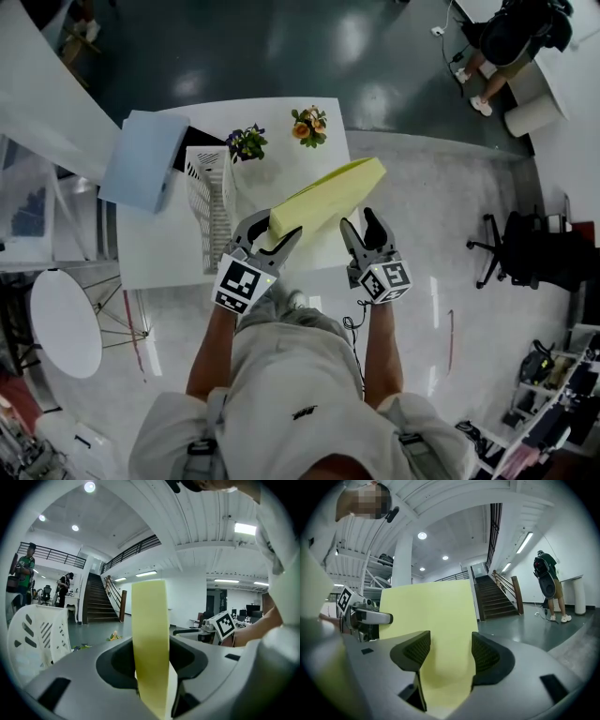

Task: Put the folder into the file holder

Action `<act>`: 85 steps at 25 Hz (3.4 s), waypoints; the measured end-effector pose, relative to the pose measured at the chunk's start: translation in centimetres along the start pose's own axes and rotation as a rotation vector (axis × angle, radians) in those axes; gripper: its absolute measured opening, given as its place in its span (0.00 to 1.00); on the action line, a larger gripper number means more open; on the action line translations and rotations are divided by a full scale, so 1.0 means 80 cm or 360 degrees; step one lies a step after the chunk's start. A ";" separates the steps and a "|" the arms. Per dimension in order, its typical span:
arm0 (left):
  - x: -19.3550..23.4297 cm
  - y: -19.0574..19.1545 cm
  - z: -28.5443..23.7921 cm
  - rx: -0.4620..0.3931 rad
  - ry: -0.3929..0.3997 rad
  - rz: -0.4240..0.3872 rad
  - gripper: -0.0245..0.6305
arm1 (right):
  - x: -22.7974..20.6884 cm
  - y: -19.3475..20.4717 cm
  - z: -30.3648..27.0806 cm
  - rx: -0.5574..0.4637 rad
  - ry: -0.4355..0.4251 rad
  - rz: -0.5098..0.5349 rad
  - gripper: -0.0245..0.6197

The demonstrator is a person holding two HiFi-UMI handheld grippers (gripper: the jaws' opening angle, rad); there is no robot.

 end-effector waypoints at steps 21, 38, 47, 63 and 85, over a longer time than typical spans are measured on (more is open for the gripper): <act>-0.130 -0.084 0.139 -0.0057 -0.0734 0.0058 0.34 | 0.058 -0.045 0.081 -0.0055 -0.0578 0.0113 0.46; -0.206 -0.083 0.294 -0.0062 -0.1299 0.0122 0.33 | 0.170 -0.029 0.090 0.0050 -0.1006 0.0156 0.44; -0.173 -0.084 0.327 -0.0117 -0.1428 0.0137 0.33 | 0.203 -0.029 0.063 0.0067 -0.1021 0.0179 0.43; -0.097 -0.092 0.316 -0.0174 -0.1565 0.0084 0.33 | 0.219 -0.027 0.022 0.0092 -0.0951 0.0183 0.42; -0.028 -0.058 0.209 -0.0250 -0.1676 0.0049 0.33 | 0.238 -0.022 -0.010 0.0143 -0.0808 0.0207 0.42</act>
Point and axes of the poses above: the fingertips, and each gripper's own axes: z backward along the fingers, x to its left, y out of its underside, the point moved 10 cm from there along z, backward along the fingers, and after that the axes turned 6 degrees about -z, right-handed, at the moved point
